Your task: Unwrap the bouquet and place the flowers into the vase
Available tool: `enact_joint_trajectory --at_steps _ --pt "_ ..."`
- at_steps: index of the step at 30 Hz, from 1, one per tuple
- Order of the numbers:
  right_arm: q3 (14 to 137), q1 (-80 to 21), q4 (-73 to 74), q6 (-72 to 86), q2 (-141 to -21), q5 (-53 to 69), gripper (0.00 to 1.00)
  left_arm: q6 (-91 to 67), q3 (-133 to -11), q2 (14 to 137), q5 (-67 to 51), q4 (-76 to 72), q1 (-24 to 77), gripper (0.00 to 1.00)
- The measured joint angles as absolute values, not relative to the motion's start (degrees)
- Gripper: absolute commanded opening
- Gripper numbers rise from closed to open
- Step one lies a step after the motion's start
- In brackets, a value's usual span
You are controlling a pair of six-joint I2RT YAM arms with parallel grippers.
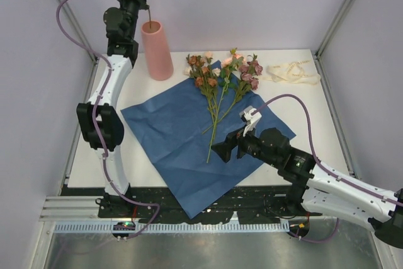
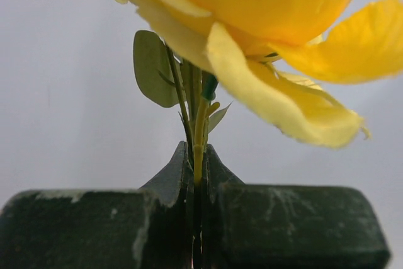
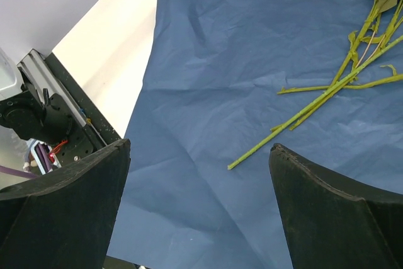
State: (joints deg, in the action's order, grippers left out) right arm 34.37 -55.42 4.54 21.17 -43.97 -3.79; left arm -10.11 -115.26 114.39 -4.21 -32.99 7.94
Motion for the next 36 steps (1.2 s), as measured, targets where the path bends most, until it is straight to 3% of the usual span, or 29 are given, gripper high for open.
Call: enact_joint_trajectory --at_steps 3,5,9,17,28,36 --pt "34.5 -55.4 4.4 21.1 -45.1 -3.9 0.96 -10.5 -115.1 116.6 -4.1 -32.9 7.3 0.01" --pt "34.9 -55.4 4.5 21.1 -46.3 -3.9 0.95 -11.4 -114.8 117.9 -4.1 -32.9 7.0 0.12" --pt "35.5 -55.4 4.5 21.2 -47.4 -4.0 0.95 -12.4 -114.5 119.9 -4.2 -32.9 6.7 0.42" --pt "35.5 -55.4 4.3 21.8 -47.7 -5.7 0.96 -13.1 -108.6 119.8 -4.1 -32.9 5.9 0.69" --pt "35.5 -55.4 5.0 24.6 -43.1 -6.1 0.96 -12.7 -88.8 108.2 -4.0 -30.4 5.9 0.91" --pt "35.5 -55.4 6.3 27.2 -39.8 -9.1 0.96 -13.5 -75.3 94.6 -7.6 -30.3 5.9 1.00"
